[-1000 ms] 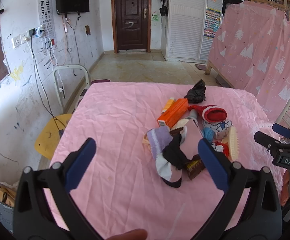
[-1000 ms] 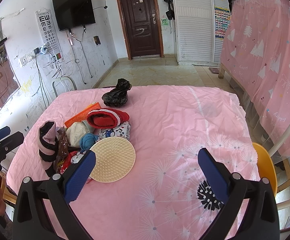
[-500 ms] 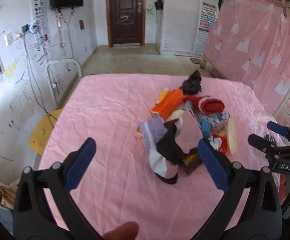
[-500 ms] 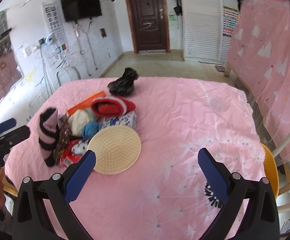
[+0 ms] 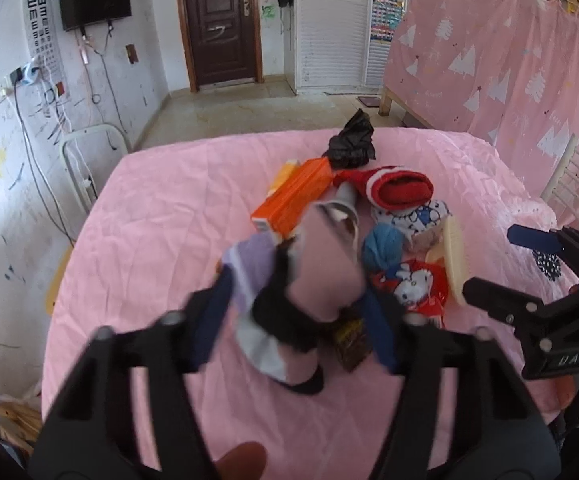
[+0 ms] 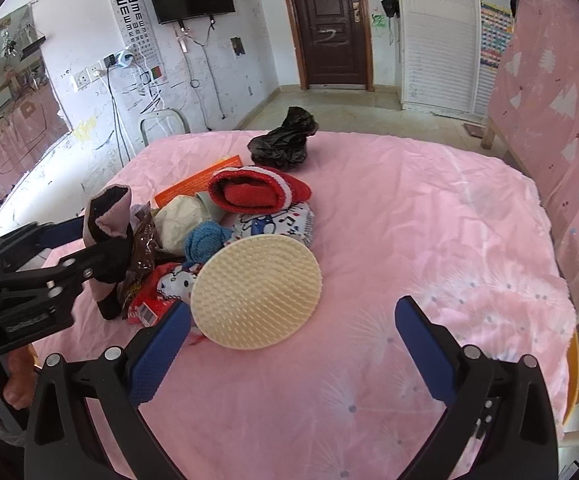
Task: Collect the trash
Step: 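Grasp the beige round brush with the right gripper while the left grasps the sock, then carry the brush to the orange bin and open the right gripper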
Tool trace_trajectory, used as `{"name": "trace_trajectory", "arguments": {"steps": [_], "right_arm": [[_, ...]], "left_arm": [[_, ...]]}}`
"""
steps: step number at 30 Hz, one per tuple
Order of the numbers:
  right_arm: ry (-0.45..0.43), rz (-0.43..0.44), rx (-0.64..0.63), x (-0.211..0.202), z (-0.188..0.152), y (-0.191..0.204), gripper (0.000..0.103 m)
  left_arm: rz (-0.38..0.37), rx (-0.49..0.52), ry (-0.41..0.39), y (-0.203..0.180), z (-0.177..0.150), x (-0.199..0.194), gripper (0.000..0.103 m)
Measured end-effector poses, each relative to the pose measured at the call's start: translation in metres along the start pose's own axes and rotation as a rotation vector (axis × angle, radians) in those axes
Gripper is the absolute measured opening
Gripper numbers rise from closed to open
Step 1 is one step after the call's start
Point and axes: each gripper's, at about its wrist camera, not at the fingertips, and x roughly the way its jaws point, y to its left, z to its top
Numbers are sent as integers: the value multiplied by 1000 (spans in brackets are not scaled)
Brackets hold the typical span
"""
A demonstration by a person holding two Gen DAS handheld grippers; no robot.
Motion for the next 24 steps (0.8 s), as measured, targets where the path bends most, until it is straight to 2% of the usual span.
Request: {"name": "trace_trajectory", "arguments": {"steps": [3, 6, 15, 18, 19, 24], "right_arm": [[18, 14, 2, 8, 3, 0, 92], [35, 24, 1, 15, 6, 0, 92], [75, 67, 34, 35, 15, -1, 90], [74, 82, 27, 35, 15, 1, 70], [75, 82, 24, 34, 16, 1, 56], [75, 55, 0, 31, 12, 3, 51]], "left_arm": [[7, -1, -20, 0, -1, 3, 34], [-17, -30, -25, 6, -2, -1, 31], [-18, -73, -81, 26, 3, -27, 31], [-14, -80, -84, 30, 3, -30, 31], [-14, -80, -83, 30, 3, -30, 31], [-13, -72, -82, 29, 3, -31, 31]]}}
